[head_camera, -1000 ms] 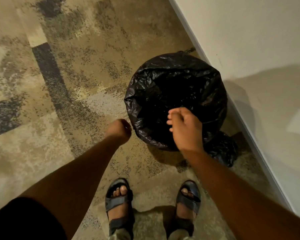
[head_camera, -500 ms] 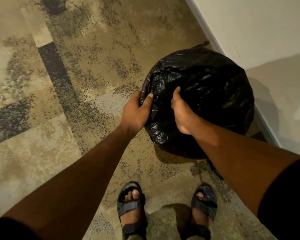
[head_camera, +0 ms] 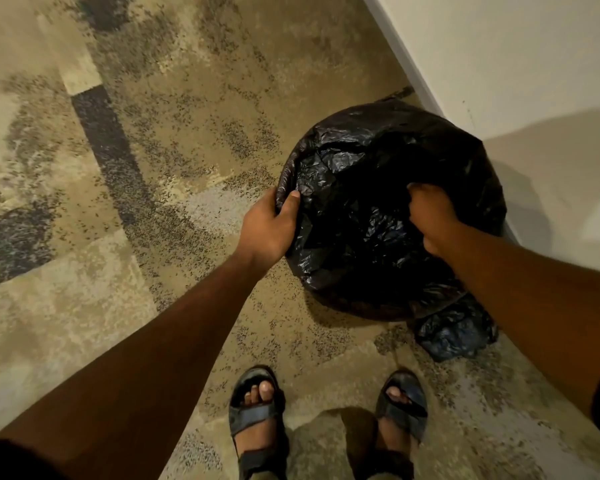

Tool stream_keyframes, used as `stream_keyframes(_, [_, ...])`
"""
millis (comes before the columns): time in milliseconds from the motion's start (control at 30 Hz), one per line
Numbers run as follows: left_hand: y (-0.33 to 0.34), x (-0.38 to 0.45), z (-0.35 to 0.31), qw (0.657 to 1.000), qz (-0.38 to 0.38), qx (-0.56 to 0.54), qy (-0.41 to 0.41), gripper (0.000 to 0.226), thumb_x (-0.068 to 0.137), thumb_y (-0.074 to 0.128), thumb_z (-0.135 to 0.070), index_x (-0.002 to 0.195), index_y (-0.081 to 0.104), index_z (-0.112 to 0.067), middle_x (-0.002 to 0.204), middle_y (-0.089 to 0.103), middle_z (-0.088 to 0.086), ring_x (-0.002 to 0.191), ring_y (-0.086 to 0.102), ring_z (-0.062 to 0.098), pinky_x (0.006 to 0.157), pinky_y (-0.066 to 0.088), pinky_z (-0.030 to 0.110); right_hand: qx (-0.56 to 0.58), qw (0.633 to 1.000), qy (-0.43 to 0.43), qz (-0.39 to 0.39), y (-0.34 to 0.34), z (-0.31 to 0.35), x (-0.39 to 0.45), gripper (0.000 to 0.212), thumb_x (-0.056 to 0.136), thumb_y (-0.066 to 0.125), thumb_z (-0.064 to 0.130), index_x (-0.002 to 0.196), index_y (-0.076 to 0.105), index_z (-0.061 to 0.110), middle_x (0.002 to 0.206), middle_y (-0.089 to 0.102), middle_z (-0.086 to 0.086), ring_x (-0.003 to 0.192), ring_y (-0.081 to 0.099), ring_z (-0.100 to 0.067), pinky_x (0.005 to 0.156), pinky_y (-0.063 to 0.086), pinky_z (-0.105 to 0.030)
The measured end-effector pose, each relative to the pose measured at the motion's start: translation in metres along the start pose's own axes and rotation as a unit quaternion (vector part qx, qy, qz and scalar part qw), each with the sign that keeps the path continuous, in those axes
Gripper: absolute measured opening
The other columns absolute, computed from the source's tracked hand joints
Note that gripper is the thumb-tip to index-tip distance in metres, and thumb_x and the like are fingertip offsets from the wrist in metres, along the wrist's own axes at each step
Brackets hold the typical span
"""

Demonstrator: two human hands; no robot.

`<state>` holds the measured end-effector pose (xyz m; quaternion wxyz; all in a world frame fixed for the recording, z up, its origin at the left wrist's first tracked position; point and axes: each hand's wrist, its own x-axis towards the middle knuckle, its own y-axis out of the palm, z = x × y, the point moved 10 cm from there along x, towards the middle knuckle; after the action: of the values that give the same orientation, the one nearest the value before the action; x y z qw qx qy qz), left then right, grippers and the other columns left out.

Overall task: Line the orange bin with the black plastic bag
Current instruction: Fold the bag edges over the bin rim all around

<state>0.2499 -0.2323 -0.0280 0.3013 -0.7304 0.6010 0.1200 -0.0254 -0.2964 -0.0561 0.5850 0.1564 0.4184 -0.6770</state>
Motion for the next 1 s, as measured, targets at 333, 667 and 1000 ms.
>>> stream_keyframes(333, [-0.002,-0.005,-0.007,0.994,0.02,-0.105,-0.028,0.064,0.09,0.034,-0.077,0.123,0.066,-0.033,0.114,0.071,-0.014,0.102,0.064,-0.001,0.081,0.05,0.021,0.005,0.917,-0.371,-0.145,-0.095,0.086,-0.063,0.039,0.097,0.05,0.036,0.065,0.064,0.019,0.057,0.063,0.007,0.052,0.06,-0.005,0.054,0.046,-0.019])
stream_keyframes(667, [0.04,-0.006,-0.005,0.936,0.198,-0.282,-0.07,0.067,0.093,0.028,-0.076,0.142,0.052,-0.037,0.139,0.064,-0.001,0.127,0.06,0.018,0.103,0.05,0.041,0.212,0.969,-0.013,0.124,-0.078,-0.01,-0.015,0.081,0.09,0.013,0.076,0.138,0.056,0.027,0.141,0.06,-0.003,0.129,0.056,-0.025,0.109,0.043,-0.047])
stream_keyframes(1000, [-0.033,-0.021,0.013,0.976,-0.151,-0.148,-0.052,0.032,0.102,0.049,-0.043,0.098,0.071,-0.02,0.092,0.075,-0.003,0.087,0.069,0.016,0.088,0.057,0.045,0.162,0.982,-0.048,-0.09,-0.127,-0.04,-0.031,0.038,0.099,0.046,0.049,0.087,0.069,0.021,0.083,0.071,0.0,0.073,0.068,-0.02,0.063,0.052,-0.032])
